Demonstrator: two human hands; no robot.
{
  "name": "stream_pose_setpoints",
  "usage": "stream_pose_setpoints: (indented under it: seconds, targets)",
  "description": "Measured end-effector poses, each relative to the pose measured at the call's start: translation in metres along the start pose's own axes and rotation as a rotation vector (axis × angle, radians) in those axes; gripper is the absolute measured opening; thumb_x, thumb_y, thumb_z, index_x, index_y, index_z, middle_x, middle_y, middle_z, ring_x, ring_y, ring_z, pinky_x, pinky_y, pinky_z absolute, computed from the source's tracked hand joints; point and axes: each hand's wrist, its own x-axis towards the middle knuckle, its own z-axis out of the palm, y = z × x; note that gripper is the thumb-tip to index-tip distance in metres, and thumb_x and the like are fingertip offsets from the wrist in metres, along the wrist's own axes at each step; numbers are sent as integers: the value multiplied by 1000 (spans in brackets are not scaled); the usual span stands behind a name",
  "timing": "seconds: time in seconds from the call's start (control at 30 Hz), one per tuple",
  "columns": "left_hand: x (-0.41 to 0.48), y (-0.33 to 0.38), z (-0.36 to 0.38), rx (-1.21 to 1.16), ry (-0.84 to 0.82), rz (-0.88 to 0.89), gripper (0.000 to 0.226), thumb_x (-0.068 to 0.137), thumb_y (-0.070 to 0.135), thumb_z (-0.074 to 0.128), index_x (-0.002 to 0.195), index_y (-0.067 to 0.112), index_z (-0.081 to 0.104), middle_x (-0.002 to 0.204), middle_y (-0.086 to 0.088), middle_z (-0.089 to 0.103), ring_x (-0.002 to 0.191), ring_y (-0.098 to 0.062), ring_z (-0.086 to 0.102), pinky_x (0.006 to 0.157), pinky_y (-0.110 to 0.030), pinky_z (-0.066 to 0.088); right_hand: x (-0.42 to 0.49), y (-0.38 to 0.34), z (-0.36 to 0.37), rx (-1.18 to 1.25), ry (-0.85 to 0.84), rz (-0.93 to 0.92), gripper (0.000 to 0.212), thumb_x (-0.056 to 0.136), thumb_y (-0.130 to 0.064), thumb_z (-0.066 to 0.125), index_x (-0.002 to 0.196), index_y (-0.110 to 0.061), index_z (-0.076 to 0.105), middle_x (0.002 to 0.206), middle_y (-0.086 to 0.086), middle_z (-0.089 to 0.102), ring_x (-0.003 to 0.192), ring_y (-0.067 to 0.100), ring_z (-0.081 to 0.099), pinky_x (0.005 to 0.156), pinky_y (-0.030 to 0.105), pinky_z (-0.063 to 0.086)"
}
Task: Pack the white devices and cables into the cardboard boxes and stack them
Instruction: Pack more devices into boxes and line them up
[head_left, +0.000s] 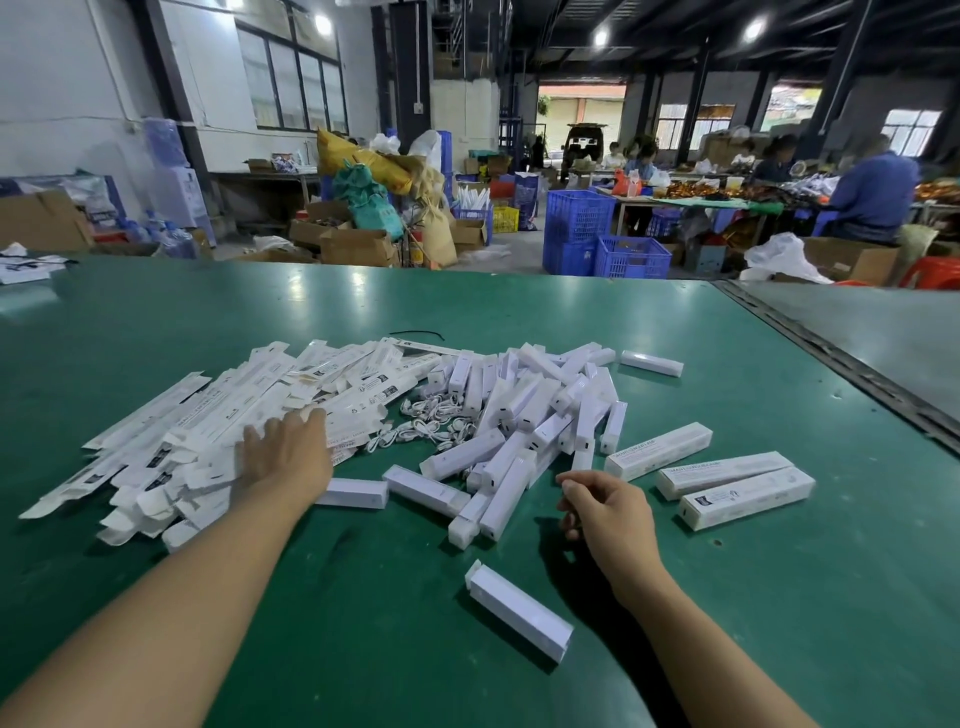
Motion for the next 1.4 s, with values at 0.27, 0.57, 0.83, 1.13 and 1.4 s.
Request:
stream_pose_setpoints:
  seconds: [0.27,0.57,0.83,1.13,1.4]
  targets:
    - [-4,24,-24,-114,140,46,59,85,30,78,136,15,51,128,-10,54,116,-30,51,91,-40,44,-1,0,0,-23,-8,-33,18,92,-10,60,86,-21,73,65,1,69,47,8,57,49,22,49]
    - [-29,89,-56,-698,208,196,71,71,50,83,123,11,54,108,-3,50,94,-18,49,68,-25,38,-4,0,1,-73,-52,-116,20,92,-12,60,86,-26,72,65,-4,69,47,8,56,50,19,48]
    - [-100,134,-62,-1618,-93,99,57,59,71,67,89,27,47,80,7,67,81,-13,69,59,-20,46,-19,-17,3,186,-296,-266,25,83,-46,65,102,-31,69,92,2,72,81,18,69,65,28,55]
    - [-125,132,-34,-2144,-200,67,107,39,63,92,116,-3,58,102,-14,76,98,-28,74,80,-34,62,-24,-20,9,13,-572,-277,33,76,-48,71,104,-30,71,87,-6,71,70,7,61,61,21,46]
    - [-132,134,-29,-2122,-222,82,104,41,73,86,114,4,59,99,-16,76,91,-33,75,69,-36,61,-20,-19,5,-53,-587,-226,32,83,-45,67,97,-17,74,74,-4,63,66,10,53,62,25,40]
